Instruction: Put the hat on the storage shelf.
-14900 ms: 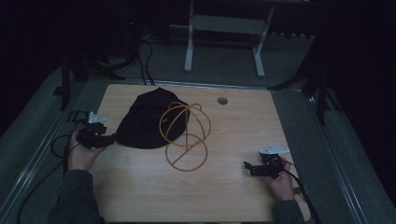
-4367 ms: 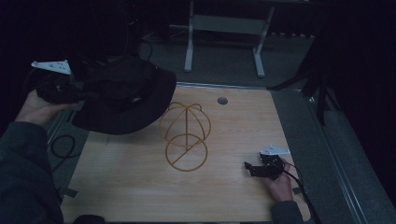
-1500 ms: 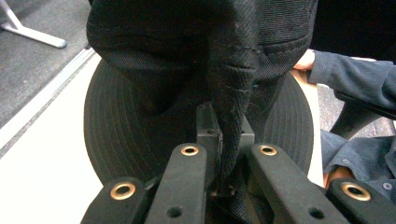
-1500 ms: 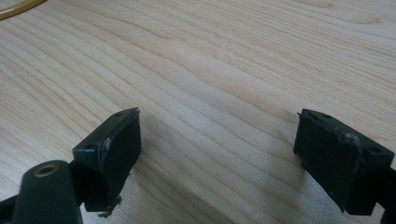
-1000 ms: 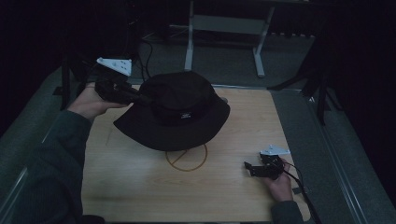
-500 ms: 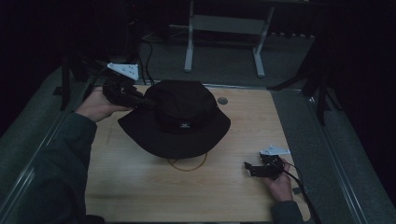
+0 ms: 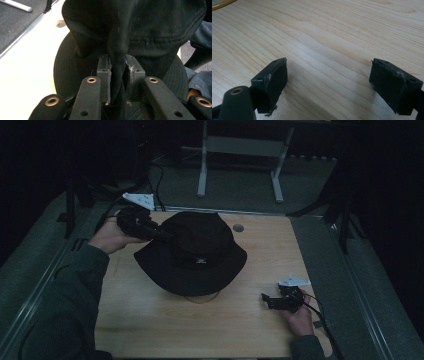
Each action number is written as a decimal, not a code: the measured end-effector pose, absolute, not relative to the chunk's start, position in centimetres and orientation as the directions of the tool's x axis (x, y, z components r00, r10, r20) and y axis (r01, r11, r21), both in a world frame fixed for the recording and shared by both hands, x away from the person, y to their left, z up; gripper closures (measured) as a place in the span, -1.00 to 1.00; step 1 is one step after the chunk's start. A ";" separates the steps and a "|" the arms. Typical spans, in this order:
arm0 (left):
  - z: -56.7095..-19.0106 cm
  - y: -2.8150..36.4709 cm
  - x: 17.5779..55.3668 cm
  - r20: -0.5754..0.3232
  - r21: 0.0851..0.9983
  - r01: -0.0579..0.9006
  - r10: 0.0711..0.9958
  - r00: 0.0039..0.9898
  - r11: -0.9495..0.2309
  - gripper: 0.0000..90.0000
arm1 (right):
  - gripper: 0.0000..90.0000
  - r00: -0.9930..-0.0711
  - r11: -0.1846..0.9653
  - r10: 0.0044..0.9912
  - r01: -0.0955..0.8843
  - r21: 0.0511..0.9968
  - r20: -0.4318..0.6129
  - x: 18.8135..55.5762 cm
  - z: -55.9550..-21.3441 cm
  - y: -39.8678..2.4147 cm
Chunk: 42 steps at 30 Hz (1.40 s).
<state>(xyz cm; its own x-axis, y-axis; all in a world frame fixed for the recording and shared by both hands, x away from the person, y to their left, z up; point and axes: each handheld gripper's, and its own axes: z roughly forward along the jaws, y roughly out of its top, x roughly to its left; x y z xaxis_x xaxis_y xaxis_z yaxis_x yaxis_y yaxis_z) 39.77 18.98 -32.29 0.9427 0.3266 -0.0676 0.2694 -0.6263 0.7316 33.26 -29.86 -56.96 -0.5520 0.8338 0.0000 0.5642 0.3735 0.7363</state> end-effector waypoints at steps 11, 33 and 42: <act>-32.7 18.2 38.9 -0.052 0.733 0.250 0.314 0.948 -0.632 0.55 | -0.67 -0.553 0.376 0.833 0.564 0.735 -0.001 33.3 -57.0 -29.9; -31.6 19.9 38.1 -0.064 0.792 0.303 0.420 0.905 -0.530 -0.41 | -0.67 -0.553 0.375 0.833 0.564 0.735 -0.001 33.3 -57.0 -29.9; -31.8 21.7 38.3 -0.067 0.798 0.371 0.543 0.837 -0.474 -0.44 | -0.67 -0.552 0.374 0.834 0.564 0.736 -0.001 33.3 -57.0 -29.9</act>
<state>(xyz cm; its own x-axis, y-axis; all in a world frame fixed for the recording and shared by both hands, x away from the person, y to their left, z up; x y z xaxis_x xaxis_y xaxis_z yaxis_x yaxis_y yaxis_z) 38.34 21.71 -31.77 0.8373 0.5425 -0.0672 0.3712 -0.4739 0.7985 33.27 -29.86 -56.96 -0.5524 0.8336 -0.0008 0.5639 0.3744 0.7361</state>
